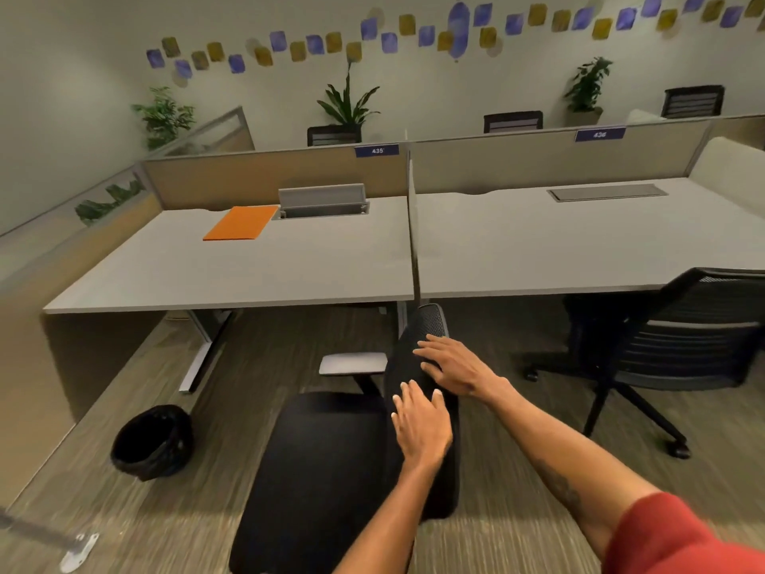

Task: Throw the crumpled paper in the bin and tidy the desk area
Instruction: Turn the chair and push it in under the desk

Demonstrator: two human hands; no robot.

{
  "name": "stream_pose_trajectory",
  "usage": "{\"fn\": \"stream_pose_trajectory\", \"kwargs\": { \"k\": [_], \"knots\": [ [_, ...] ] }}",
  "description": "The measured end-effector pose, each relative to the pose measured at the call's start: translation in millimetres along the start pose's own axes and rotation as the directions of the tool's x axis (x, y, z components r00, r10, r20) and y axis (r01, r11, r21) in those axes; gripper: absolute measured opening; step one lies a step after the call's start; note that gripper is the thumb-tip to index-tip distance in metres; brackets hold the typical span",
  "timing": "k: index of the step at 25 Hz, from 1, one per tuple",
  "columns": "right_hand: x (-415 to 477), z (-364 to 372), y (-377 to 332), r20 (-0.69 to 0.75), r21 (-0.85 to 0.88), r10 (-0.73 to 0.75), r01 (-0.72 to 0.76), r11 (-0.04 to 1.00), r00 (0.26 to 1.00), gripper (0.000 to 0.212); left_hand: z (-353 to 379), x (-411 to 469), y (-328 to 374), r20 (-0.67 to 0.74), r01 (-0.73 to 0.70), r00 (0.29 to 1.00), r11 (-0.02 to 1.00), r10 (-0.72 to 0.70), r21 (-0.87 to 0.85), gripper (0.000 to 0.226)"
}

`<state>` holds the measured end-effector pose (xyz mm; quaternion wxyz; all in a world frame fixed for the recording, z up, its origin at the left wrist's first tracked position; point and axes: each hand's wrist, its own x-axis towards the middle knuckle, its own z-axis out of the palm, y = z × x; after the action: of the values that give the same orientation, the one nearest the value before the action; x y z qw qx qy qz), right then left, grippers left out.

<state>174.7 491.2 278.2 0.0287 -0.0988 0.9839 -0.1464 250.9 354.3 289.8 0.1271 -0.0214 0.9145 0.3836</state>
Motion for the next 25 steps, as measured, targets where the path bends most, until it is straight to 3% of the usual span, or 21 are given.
{"fn": "stream_pose_trajectory", "kwargs": {
  "k": [5, 10, 14, 19, 25],
  "knots": [
    [21.1, 10.0, 19.8, 0.061, -0.045, -0.125, 0.127, 0.991, 0.990, 0.048, 44.5, -3.3, 12.2, -0.048, -0.011, 0.999, 0.998, 0.013, 0.054, 0.073],
    [23.8, 23.6, 24.7, -0.022, 0.008, -0.085, 0.086, 0.996, 0.996, 0.041, 65.2, -0.9, 2.1, -0.149, -0.093, 0.982, 0.983, 0.117, 0.161, 0.080],
    [25.4, 24.5, 23.4, -0.044, 0.011, -0.063, 0.064, 0.998, 0.997, 0.047, 65.1, 3.2, -0.2, -0.202, -0.174, 0.954, 0.959, 0.220, 0.223, 0.108],
    [30.3, 29.3, 9.0, -0.090, 0.028, -0.017, 0.019, 0.999, 0.996, 0.058, 52.1, 8.8, -9.0, -0.202, -0.171, 0.951, 0.942, 0.235, 0.289, 0.119],
    [31.5, 37.1, -17.7, -0.117, 0.026, 0.042, -0.039, 0.999, 0.992, 0.051, 23.8, 7.9, -41.0, -0.055, -0.232, 0.963, 0.918, 0.263, 0.322, 0.105]
  ]
}}
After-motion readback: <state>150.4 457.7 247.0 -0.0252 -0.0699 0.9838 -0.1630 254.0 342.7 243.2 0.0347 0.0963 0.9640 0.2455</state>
